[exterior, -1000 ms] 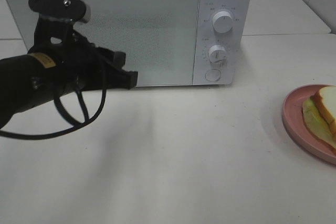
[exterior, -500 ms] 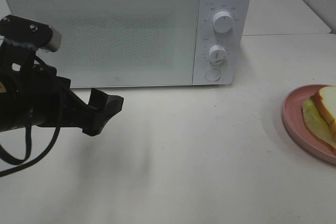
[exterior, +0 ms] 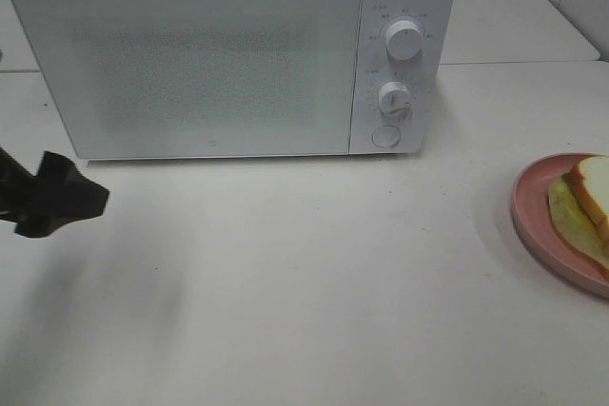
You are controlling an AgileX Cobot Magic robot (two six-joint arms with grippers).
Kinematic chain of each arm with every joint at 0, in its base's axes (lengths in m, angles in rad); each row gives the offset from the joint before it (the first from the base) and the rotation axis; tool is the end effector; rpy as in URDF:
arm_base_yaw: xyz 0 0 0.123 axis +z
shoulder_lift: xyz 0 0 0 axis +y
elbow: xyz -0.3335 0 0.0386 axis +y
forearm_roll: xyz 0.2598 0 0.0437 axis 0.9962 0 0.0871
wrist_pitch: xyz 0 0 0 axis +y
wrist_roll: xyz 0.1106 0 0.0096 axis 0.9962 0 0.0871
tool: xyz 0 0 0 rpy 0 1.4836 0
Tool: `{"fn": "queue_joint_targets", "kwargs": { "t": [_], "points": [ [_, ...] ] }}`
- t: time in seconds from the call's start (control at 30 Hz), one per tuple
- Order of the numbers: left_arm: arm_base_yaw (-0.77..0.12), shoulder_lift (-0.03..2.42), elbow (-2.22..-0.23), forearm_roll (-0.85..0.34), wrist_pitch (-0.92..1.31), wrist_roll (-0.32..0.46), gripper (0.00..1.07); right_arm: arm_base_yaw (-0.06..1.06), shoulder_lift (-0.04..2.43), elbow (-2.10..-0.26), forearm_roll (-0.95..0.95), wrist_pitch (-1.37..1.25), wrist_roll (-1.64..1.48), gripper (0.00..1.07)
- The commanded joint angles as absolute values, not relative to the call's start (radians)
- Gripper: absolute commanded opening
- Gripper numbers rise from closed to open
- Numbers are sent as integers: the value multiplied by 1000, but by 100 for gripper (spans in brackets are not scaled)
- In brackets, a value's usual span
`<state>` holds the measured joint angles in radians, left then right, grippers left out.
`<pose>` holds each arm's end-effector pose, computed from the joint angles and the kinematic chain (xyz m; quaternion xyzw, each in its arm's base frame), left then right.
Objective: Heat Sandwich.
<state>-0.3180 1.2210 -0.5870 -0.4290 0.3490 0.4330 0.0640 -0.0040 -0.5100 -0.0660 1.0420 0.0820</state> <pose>0.2119 -0.0864 0.2471 0.1850 0.9181 -0.1161 0.3308 -0.0282 -0.0081 0.2788 0.0088 0.8441 0.0061 0.5361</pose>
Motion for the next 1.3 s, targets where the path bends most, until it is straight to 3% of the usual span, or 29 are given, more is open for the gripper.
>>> {"fn": "queue_joint_targets", "kwargs": {
  "t": [0.03, 0.3, 0.47, 0.57, 1.3],
  "points": [
    [-198, 1162, -651, -383, 558, 366, 101, 59, -30, -507, -63, 1037, 75, 76],
    [-103, 1078, -739, -269, 801, 233, 101, 59, -30, -507, -63, 1037, 75, 76],
    [-81, 977, -758, -85, 1009, 31, 101, 59, -30, -507, -63, 1037, 75, 76],
    [-81, 945, -758, -41, 1057, -13, 101, 59, -30, -507, -63, 1037, 75, 76],
    [-81, 282, -512, 0, 1019, 6, 101, 59, -30, -507, -63, 1037, 75, 76]
  ]
}}
